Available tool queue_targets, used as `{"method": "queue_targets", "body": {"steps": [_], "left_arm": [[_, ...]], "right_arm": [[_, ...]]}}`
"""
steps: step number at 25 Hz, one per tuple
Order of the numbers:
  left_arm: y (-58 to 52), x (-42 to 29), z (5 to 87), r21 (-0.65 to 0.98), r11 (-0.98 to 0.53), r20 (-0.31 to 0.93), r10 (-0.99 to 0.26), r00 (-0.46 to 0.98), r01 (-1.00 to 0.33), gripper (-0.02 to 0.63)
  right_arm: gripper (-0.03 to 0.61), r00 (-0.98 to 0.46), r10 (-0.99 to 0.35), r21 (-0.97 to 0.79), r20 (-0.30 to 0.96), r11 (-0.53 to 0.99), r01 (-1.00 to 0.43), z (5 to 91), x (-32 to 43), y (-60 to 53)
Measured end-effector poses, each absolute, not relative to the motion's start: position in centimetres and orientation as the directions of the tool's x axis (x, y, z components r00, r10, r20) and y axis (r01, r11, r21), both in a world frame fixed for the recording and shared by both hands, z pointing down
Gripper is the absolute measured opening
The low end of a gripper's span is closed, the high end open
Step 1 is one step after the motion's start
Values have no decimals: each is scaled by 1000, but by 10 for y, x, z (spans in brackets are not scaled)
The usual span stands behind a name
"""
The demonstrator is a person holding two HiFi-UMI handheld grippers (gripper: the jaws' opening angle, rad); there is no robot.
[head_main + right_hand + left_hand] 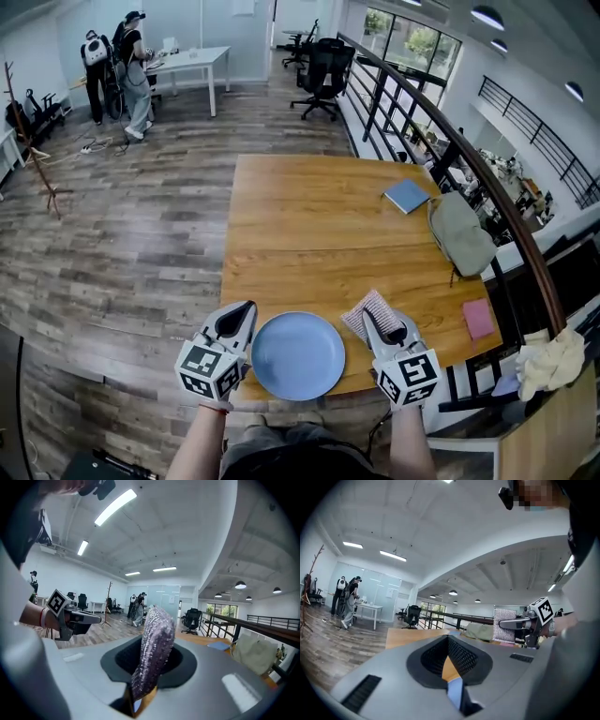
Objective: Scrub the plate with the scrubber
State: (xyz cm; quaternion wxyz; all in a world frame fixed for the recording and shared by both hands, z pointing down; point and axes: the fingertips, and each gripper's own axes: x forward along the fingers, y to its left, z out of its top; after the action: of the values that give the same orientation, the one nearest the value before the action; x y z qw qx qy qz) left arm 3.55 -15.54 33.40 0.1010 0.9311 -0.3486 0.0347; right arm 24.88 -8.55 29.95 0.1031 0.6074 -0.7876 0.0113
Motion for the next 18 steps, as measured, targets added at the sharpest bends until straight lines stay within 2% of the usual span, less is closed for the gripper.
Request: {"method": "queue_targets", "body": {"steps": [9, 18], "left_arm": [[-161, 43, 290, 256, -731, 47, -644, 764, -632, -3], [-166, 24, 270, 123, -651, 27, -752, 658, -749, -3]], "right_arm": [[78, -238, -968, 93, 84, 245, -965, 263, 256, -85], [78, -252, -968, 126, 17, 252, -960, 247, 255, -88]]}}
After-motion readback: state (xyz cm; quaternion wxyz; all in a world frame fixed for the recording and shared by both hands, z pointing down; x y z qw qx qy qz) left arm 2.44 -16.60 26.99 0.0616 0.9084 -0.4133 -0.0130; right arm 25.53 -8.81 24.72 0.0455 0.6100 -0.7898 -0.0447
